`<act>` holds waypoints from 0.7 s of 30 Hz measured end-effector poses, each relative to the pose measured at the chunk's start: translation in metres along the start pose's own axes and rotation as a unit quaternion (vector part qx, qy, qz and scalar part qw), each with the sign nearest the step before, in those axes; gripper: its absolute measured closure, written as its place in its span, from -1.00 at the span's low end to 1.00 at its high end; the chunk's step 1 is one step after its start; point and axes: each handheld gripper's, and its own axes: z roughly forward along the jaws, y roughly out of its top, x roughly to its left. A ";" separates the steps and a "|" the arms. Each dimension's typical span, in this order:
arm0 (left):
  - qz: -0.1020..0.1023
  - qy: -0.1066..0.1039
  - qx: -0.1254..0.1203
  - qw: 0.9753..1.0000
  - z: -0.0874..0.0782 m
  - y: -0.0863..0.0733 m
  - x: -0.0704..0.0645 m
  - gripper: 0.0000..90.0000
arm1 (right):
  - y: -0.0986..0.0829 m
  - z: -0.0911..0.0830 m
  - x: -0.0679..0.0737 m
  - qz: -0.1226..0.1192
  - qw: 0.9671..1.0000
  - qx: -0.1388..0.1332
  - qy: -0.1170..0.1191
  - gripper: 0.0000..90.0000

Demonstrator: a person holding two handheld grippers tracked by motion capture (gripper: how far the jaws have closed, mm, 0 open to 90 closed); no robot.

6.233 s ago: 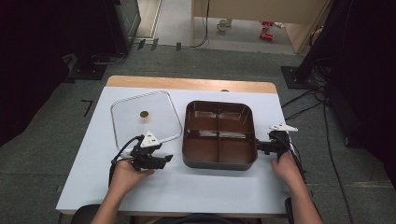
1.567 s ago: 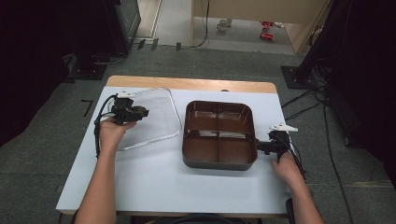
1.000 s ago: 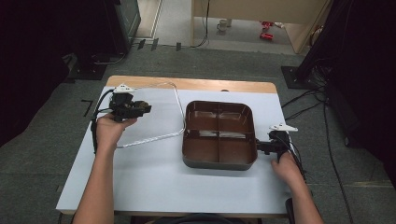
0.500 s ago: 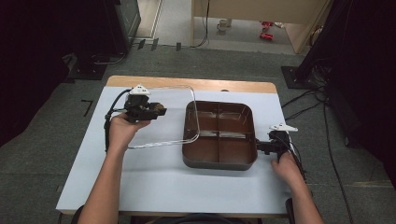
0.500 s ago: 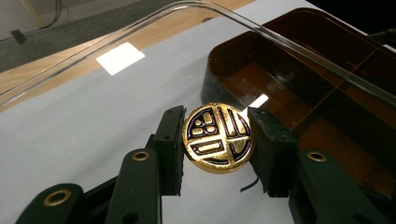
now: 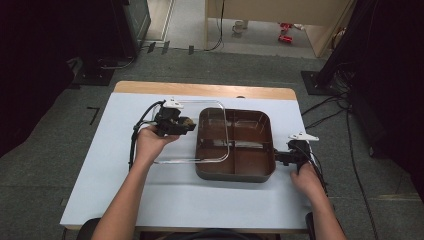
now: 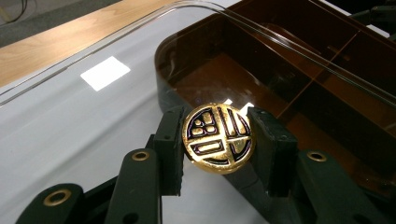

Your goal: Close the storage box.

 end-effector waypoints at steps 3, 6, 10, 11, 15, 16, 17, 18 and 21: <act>0.003 -0.005 -0.001 1.000 0.004 0.002 -0.005 0.31 | 0.000 0.000 0.000 0.000 1.000 0.000 0.000 -0.76; 0.009 -0.011 0.000 1.000 0.012 0.007 -0.015 0.31 | 0.000 0.000 0.000 0.002 1.000 0.000 0.000 -0.76; 0.019 -0.016 0.001 1.000 0.023 0.013 -0.025 0.31 | 0.000 0.000 0.000 0.001 1.000 0.000 0.000 -0.76; 0.021 -0.018 0.001 1.000 0.026 0.015 -0.028 0.31 | 0.000 0.000 0.000 0.001 1.000 0.000 0.000 -0.76; 0.025 -0.029 -0.005 0.999 0.037 0.022 -0.039 0.31 | 0.000 0.000 0.000 0.001 1.000 0.000 0.000 -0.76; 0.027 -0.032 -0.002 0.999 0.040 0.024 -0.042 0.31 | 0.000 0.000 0.000 0.000 1.000 0.000 0.000 -0.76; 0.028 -0.034 0.000 0.999 0.043 0.025 -0.044 0.31 | 0.000 0.000 0.000 0.001 1.000 0.000 0.000 -0.76; 0.029 -0.036 0.000 0.999 0.046 0.027 -0.047 0.31 | 0.000 0.000 0.000 0.000 1.000 0.000 0.000 -0.76; 0.035 -0.038 0.001 0.999 0.055 0.032 -0.054 0.31 | 0.000 0.000 0.000 0.001 1.000 0.000 0.000 -0.76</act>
